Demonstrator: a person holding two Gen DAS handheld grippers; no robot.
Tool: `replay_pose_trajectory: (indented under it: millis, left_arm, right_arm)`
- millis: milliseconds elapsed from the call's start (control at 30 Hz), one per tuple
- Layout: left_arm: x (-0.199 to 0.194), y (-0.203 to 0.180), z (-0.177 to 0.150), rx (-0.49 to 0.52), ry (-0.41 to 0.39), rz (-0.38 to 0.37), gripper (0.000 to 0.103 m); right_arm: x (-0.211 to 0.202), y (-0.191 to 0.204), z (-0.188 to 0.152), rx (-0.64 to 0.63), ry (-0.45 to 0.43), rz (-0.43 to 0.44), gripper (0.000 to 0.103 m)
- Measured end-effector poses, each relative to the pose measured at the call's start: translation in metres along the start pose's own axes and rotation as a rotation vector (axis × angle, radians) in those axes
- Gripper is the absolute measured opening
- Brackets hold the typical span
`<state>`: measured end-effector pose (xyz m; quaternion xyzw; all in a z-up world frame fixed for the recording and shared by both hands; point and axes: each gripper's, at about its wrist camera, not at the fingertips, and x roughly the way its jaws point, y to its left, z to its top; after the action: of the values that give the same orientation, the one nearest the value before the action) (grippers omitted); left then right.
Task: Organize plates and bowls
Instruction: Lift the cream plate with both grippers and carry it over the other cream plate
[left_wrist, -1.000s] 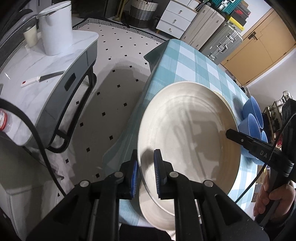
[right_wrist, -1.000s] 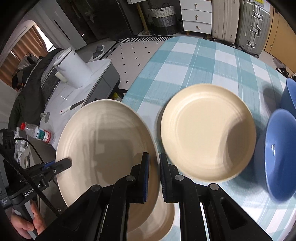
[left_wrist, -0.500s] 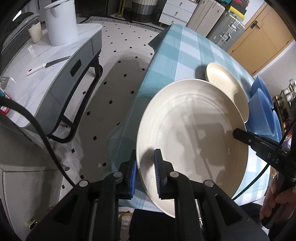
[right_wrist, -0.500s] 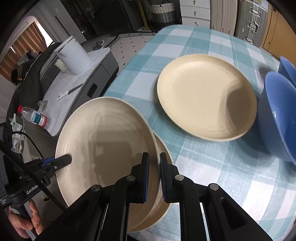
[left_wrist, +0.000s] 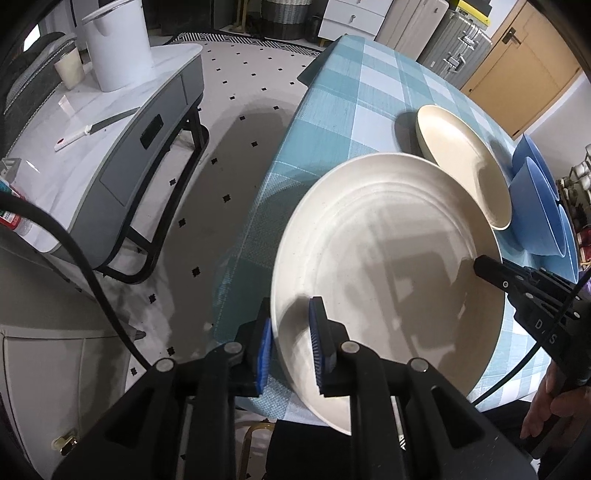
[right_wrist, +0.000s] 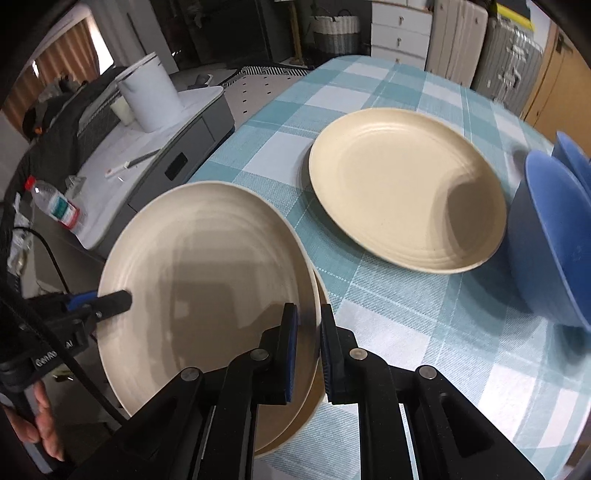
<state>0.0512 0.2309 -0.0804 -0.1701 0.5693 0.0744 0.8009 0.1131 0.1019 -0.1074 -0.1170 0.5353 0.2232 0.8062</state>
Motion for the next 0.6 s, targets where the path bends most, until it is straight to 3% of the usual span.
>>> replay_pose_trajectory:
  millis: [467, 600]
  left_arm:
    - [0.005, -0.012, -0.004, 0.051, -0.002, 0.052, 0.016]
    - [0.006, -0.011, -0.004, 0.056, 0.002, 0.056, 0.016]
  right_arm:
    - [0.004, 0.008, -0.01, -0.119, -0.003, -0.103, 0.013]
    - [0.012, 0.011, -0.015, -0.158, 0.034, -0.12, 0.015]
